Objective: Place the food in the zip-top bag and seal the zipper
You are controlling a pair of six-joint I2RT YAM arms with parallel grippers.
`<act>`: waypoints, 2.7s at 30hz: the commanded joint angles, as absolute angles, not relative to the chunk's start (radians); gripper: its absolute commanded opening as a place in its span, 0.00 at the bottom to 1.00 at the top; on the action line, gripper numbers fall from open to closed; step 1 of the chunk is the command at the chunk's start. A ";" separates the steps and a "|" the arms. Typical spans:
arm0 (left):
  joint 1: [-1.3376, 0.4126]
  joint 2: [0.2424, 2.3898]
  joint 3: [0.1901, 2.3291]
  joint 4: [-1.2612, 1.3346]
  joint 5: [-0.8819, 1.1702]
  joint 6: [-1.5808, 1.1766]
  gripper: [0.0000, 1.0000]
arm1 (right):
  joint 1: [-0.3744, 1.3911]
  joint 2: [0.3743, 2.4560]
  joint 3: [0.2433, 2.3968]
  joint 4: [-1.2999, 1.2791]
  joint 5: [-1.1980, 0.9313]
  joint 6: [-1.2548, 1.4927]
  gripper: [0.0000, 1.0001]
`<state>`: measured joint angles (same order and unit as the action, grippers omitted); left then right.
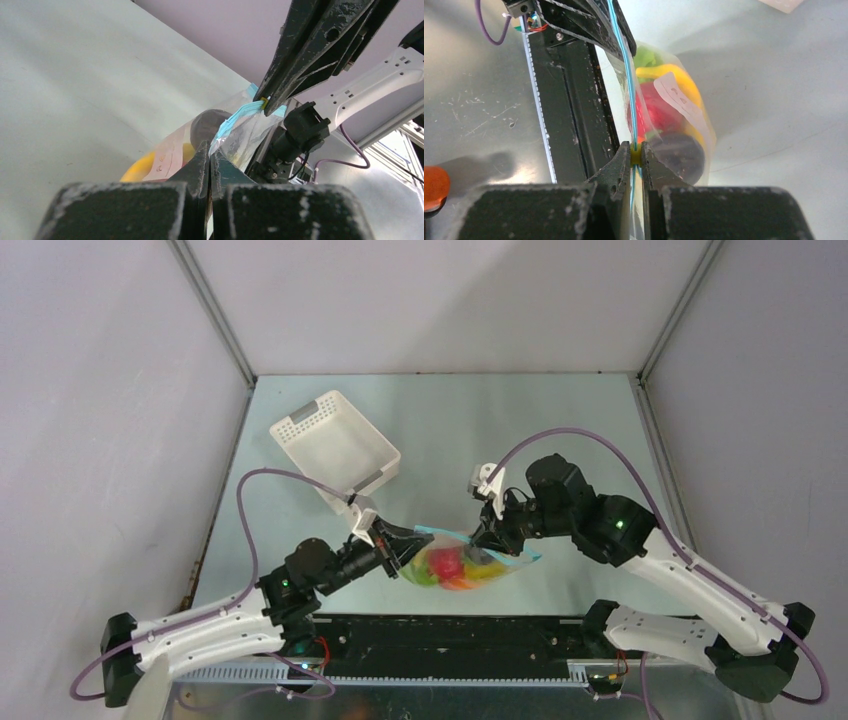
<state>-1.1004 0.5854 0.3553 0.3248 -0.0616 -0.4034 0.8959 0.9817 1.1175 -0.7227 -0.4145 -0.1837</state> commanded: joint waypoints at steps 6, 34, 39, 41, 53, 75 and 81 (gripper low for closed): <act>-1.088 0.486 0.339 0.248 -0.293 -0.378 0.00 | 0.865 0.933 1.107 -0.838 -0.370 -0.172 0.04; -1.088 0.403 0.310 0.146 -0.529 -0.397 0.00 | 0.828 0.907 1.093 -0.855 -0.350 -0.155 0.01; -1.088 0.394 0.304 0.144 -0.539 -0.397 0.00 | 0.825 0.905 1.094 -0.874 -0.338 -0.145 0.01; -1.088 0.395 0.304 0.142 -0.544 -0.396 0.00 | 0.825 0.899 1.093 -0.890 -0.337 -0.140 0.01; -1.088 0.385 0.311 0.123 -0.587 -0.384 0.00 | 0.824 0.876 1.093 -0.937 -0.290 -0.103 0.02; -1.089 0.316 0.316 0.029 -0.695 -0.378 0.00 | 0.811 0.870 1.093 -0.972 -0.254 -0.102 0.02; -1.088 0.312 0.323 0.026 -0.684 -0.371 0.00 | 0.803 0.871 1.094 -1.017 -0.177 -0.085 0.03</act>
<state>-1.1011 0.3233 0.3061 0.0254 -0.5541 -0.4084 0.8177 0.8955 1.0931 -0.8932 -0.2684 -0.1028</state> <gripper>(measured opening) 0.003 0.104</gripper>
